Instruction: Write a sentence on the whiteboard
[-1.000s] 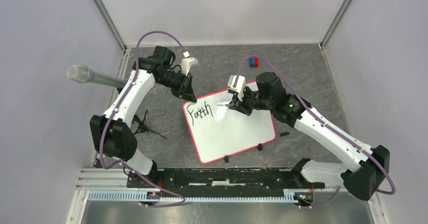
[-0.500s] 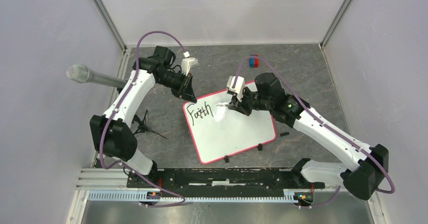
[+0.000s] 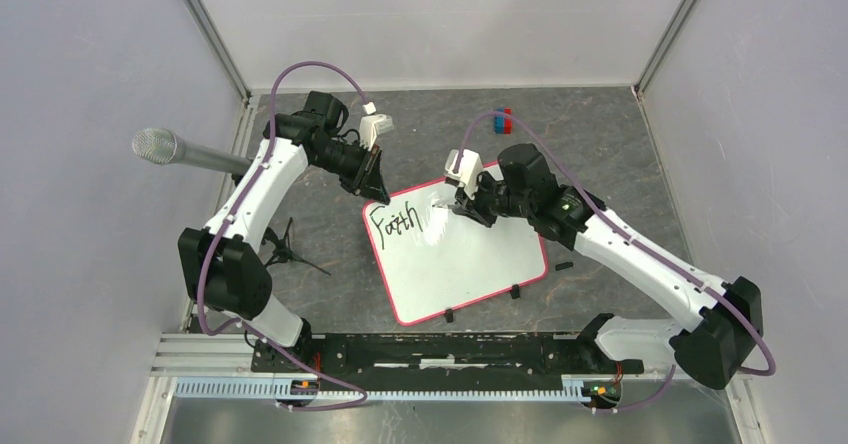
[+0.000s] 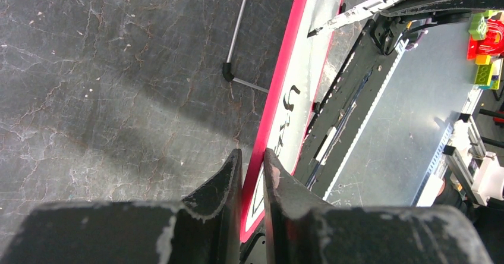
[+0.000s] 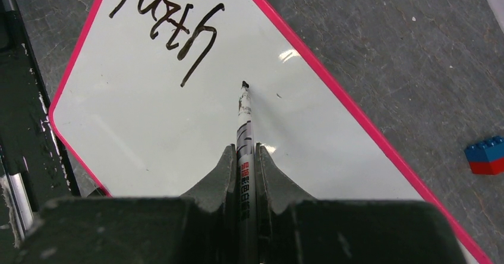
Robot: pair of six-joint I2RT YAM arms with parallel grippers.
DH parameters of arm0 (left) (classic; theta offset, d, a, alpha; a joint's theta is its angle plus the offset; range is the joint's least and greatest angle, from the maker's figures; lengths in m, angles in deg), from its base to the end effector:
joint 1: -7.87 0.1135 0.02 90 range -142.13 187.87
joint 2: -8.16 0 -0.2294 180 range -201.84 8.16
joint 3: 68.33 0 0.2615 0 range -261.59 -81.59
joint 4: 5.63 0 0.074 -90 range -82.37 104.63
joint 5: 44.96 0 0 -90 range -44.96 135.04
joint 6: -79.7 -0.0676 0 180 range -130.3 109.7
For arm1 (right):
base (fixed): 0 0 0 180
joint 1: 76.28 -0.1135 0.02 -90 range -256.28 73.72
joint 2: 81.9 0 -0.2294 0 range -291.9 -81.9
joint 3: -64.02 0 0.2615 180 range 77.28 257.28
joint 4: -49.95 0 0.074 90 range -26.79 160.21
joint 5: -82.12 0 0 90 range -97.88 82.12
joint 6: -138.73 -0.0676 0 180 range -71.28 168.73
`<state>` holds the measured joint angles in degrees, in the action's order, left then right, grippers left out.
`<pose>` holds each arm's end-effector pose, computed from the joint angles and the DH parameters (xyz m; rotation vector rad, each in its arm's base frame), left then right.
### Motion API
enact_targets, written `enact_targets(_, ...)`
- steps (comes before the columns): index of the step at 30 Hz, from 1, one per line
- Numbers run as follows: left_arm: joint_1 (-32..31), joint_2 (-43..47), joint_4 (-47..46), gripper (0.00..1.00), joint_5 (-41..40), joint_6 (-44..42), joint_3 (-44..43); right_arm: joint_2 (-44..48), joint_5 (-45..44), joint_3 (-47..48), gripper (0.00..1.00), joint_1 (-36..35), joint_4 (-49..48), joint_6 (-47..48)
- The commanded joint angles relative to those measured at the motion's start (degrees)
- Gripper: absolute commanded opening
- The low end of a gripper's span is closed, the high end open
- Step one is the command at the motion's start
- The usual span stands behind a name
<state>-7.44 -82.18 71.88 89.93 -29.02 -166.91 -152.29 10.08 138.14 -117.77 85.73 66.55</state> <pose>0.2992 -0.1314 0.2664 0.9387 2.4033 -1.0483 0.2268 0.2284 0.2732 -1.2249 1.7719 0.5756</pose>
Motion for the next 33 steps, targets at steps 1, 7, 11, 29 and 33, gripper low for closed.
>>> enact_targets(1,-1.3,1.6,1.4,0.02,-0.1,-1.4,0.0,-1.2,-0.5,2.1,0.00,0.0,-2.7,-0.2)
enact_targets(7,-1.3,2.0,1.4,0.02,-0.2,-1.6,0.2,-2.2,0.7,2.4,0.00,-0.5,-3.1,-0.6)
enact_targets(11,-1.3,2.1,1.4,0.02,-0.3,-1.6,0.4,-2.6,1.1,1.5,0.00,-1.4,-2.8,-0.4)
enact_targets(29,-1.3,2.0,1.4,0.02,-0.4,-1.6,0.5,1.4,-1.6,-0.8,0.00,-0.7,-0.4,1.3)
enact_targets(33,-1.3,2.0,1.4,0.02,-0.3,-1.5,0.5,0.7,-2.2,1.1,0.00,0.5,-0.6,1.4)
